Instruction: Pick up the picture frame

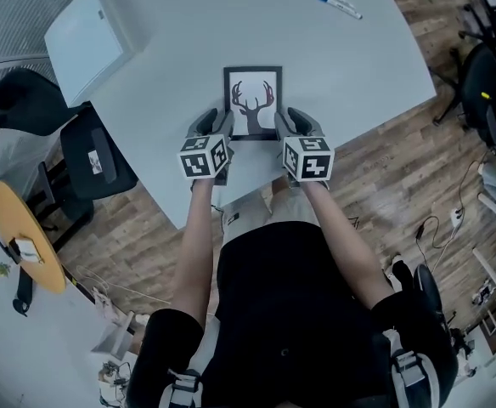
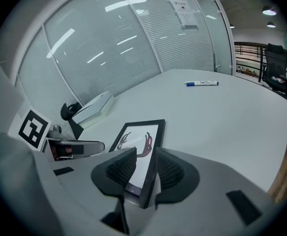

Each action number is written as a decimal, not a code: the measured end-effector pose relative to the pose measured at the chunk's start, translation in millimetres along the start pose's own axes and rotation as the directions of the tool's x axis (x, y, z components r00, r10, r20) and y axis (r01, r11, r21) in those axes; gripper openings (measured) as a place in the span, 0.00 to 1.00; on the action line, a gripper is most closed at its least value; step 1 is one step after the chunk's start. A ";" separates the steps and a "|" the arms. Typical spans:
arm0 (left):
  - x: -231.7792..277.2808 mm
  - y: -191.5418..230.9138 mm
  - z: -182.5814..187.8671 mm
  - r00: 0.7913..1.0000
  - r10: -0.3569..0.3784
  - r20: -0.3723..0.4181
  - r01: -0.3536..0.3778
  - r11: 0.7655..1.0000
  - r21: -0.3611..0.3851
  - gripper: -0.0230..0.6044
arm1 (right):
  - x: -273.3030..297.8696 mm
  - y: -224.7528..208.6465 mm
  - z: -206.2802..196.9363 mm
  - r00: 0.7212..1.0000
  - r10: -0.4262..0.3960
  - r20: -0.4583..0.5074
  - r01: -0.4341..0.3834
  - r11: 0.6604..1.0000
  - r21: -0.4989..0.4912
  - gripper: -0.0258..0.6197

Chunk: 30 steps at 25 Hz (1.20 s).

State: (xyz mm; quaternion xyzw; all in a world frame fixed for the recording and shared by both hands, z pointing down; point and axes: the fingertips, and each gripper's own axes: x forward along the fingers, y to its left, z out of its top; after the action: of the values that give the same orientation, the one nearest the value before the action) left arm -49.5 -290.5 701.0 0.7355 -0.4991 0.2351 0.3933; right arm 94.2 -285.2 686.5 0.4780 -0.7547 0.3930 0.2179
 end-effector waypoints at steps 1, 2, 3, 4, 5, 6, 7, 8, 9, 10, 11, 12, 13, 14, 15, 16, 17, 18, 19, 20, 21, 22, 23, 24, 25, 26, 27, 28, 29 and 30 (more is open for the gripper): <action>4.4 2.3 -0.1 1.000 -0.001 -0.006 0.001 1.000 -0.004 0.30 | 4.7 -2.5 -1.2 1.000 -0.007 -0.007 0.007 1.000 0.004 0.23; 8.6 4.5 -0.6 1.000 -0.002 -0.014 0.002 1.000 -0.007 0.30 | 9.4 -4.8 -2.6 1.000 -0.014 -0.014 0.014 1.000 0.007 0.23; 12.5 6.4 -2.0 1.000 -0.003 -0.022 0.003 1.000 -0.012 0.30 | 14.0 -6.8 -4.4 1.000 -0.019 -0.022 0.019 1.000 0.008 0.23; 16.0 7.8 -3.7 1.000 -0.005 -0.030 0.004 1.000 -0.018 0.30 | 18.2 -8.7 -6.5 0.999 -0.024 -0.031 0.024 1.000 0.007 0.23; 19.1 8.6 -5.4 0.999 -0.008 -0.035 0.007 1.000 -0.022 0.30 | 22.1 -10.8 -8.4 0.999 -0.030 -0.038 0.031 1.000 0.006 0.23; 21.9 8.9 -6.7 0.999 -0.012 -0.041 0.011 1.000 -0.024 0.30 | 25.4 -12.8 -9.8 0.998 -0.038 -0.043 0.039 0.999 0.005 0.23; 24.3 8.9 -7.9 0.999 -0.017 -0.046 0.016 1.000 -0.023 0.30 | 27.9 -14.4 -11.2 0.998 -0.045 -0.046 0.046 0.999 0.007 0.23; 26.3 8.5 -9.5 0.998 -0.021 -0.052 0.019 1.000 -0.022 0.30 | 29.7 -15.3 -13.0 0.998 -0.050 -0.049 0.051 0.999 0.011 0.23; 27.8 8.0 -11.4 0.998 -0.022 -0.056 0.021 1.000 -0.020 0.30 | 30.8 -15.6 -15.5 0.997 -0.053 -0.053 0.053 0.998 0.014 0.23; 28.9 7.8 -13.5 0.998 -0.021 -0.060 0.020 1.000 -0.018 0.30 | 31.7 -15.4 -18.2 0.997 -0.055 -0.059 0.056 0.998 0.015 0.23; 30.0 7.8 -15.2 0.998 -0.020 -0.063 0.019 1.000 -0.015 0.30 | 32.9 -14.8 -20.7 0.996 -0.057 -0.063 0.058 0.998 0.014 0.23; 31.4 7.7 -16.3 0.998 -0.020 -0.066 0.020 1.000 -0.010 0.30 | 34.3 -14.1 -22.4 0.996 -0.059 -0.067 0.060 0.998 0.013 0.23; 33.2 7.3 -17.1 0.997 -0.022 -0.069 0.022 1.000 -0.005 0.30 | 35.8 -13.6 -23.7 0.996 -0.062 -0.070 0.063 0.998 0.013 0.23; 35.0 6.6 -17.8 0.997 -0.024 -0.072 0.024 1.000 0.002 0.30 | 37.3 -13.4 -24.9 0.995 -0.065 -0.073 0.066 0.998 0.012 0.23; 36.4 6.0 -18.7 0.997 -0.024 -0.074 0.025 1.000 0.009 0.30 | 38.5 -13.2 -26.3 0.995 -0.069 -0.076 0.070 0.997 0.013 0.23; 37.3 5.8 -19.6 0.997 -0.021 -0.075 0.022 1.000 0.014 0.30 | 39.5 -13.0 -27.9 0.994 -0.073 -0.079 0.074 0.997 0.012 0.23; 37.7 6.0 -20.2 0.997 -0.017 -0.073 0.018 1.000 0.019 0.30 | 40.5 -12.9 -29.5 0.994 -0.077 -0.083 0.078 0.997 0.011 0.23; 37.8 6.2 -20.6 0.997 -0.014 -0.071 0.015 1.000 0.020 0.30 | 41.4 -13.1 -30.8 0.993 -0.080 -0.086 0.081 0.997 0.009 0.23; 38.0 6.3 -20.5 0.997 -0.014 -0.070 0.015 1.000 0.020 0.29 | 42.2 -13.7 -31.3 0.993 -0.084 -0.087 0.085 0.996 0.008 0.23; 38.3 6.3 -20.1 0.997 -0.017 -0.069 0.018 1.000 0.015 0.29 | 42.7 -14.7 -31.2 0.992 -0.089 -0.088 0.090 0.996 0.007 0.22; 38.5 6.3 -19.6 0.997 -0.022 -0.069 0.022 1.000 0.009 0.29 | 43.0 -15.5 -30.9 0.992 -0.094 -0.089 0.095 0.995 0.005 0.22; 38.5 6.3 -19.5 0.997 -0.026 -0.070 0.027 1.000 0.005 0.29 | 43.3 -16.0 -30.9 0.991 -0.099 -0.092 0.100 0.995 0.003 0.20; 38.1 6.3 -19.9 0.997 -0.029 -0.071 0.029 1.000 0.003 0.27 | 43.6 -16.0 -31.3 0.990 -0.103 -0.095 0.103 0.995 0.001 0.20; 37.6 6.4 -20.7 0.997 -0.029 -0.073 0.029 1.000 0.005 0.27 | 43.8 -15.7 -32.0 0.990 -0.106 -0.098 0.106 0.994 0.000 0.20; 37.1 6.4 -21.4 0.997 -0.027 -0.074 0.027 1.000 0.009 0.27 | 43.9 -15.3 -32.5 0.989 -0.108 -0.100 0.108 0.994 -0.001 0.20; 36.7 6.4 -21.7 0.997 -0.025 -0.074 0.026 1.000 0.011 0.27 | 44.1 -15.1 -32.6 0.989 -0.110 -0.100 0.111 0.994 -0.001 0.20; 36.4 6.3 -21.6 0.997 -0.024 -0.074 0.025 1.000 0.011 0.27 | 44.1 -15.1 -32.5 0.989 -0.113 -0.100 0.114 0.993 -0.001 0.19; 36.0 6.2 -21.4 0.997 -0.025 -0.074 0.025 1.000 0.009 0.26 | 43.9 -15.3 -32.2 0.988 -0.117 -0.100 0.118 0.993 0.000 0.19; 35.3 6.3 -21.3 0.997 -0.025 -0.073 0.026 1.000 0.005 0.25 | 43.7 -15.6 -32.3 0.987 -0.122 -0.102 0.123 0.992 0.002 0.18; 34.2 6.6 -21.3 0.997 -0.026 -0.072 0.026 1.000 0.001 0.25 | 43.4 -15.6 -32.8 0.986 -0.127 -0.105 0.128 0.992 0.004 0.18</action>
State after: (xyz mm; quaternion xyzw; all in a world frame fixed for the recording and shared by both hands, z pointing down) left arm -41.2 -293.2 740.8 0.7333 -0.4748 0.2568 0.4134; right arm 87.2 -286.4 742.6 0.5053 -0.7081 0.4068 0.2790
